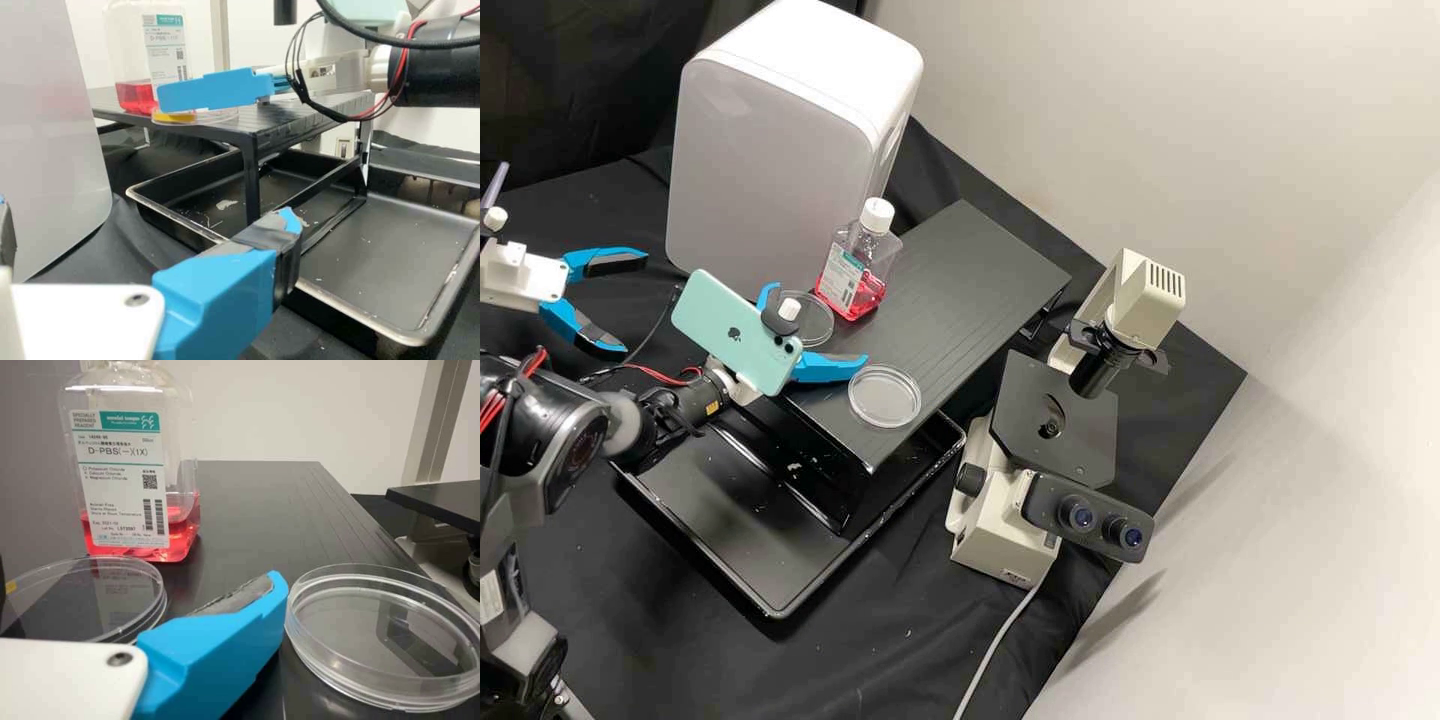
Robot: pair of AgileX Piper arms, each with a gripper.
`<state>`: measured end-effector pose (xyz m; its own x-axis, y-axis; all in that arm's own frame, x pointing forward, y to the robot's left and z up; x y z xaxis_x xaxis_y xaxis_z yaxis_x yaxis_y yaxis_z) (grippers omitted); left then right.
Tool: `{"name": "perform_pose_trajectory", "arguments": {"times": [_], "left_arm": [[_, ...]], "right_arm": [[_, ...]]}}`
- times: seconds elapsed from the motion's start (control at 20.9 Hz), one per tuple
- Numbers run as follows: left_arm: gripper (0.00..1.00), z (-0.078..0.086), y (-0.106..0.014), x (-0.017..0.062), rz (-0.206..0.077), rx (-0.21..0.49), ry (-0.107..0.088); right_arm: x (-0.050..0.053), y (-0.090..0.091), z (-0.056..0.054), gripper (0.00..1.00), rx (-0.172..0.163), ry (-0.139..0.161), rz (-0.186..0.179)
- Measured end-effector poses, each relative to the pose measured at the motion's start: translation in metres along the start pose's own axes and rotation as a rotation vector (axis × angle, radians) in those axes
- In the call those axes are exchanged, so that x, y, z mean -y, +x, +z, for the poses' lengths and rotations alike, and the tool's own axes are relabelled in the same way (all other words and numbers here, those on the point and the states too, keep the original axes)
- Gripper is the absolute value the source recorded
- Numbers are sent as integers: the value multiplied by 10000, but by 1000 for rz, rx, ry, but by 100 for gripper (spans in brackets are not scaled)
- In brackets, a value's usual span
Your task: Place the lid on the petri dish
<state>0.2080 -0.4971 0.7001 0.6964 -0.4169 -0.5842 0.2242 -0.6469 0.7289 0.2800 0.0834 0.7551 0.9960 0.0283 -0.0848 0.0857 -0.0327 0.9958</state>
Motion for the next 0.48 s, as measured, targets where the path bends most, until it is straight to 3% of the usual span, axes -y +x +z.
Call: {"name": "perform_pose_trajectory", "arguments": {"times": [0.24,0.48], "left_arm": [[100,-6,21,-23,9,1,4],[100,-6,21,-23,9,1,4]], "right_arm": [[-25,-73,-36,100,-32,6,39],[-152,-207,-116,100,-114,8,141]]}}
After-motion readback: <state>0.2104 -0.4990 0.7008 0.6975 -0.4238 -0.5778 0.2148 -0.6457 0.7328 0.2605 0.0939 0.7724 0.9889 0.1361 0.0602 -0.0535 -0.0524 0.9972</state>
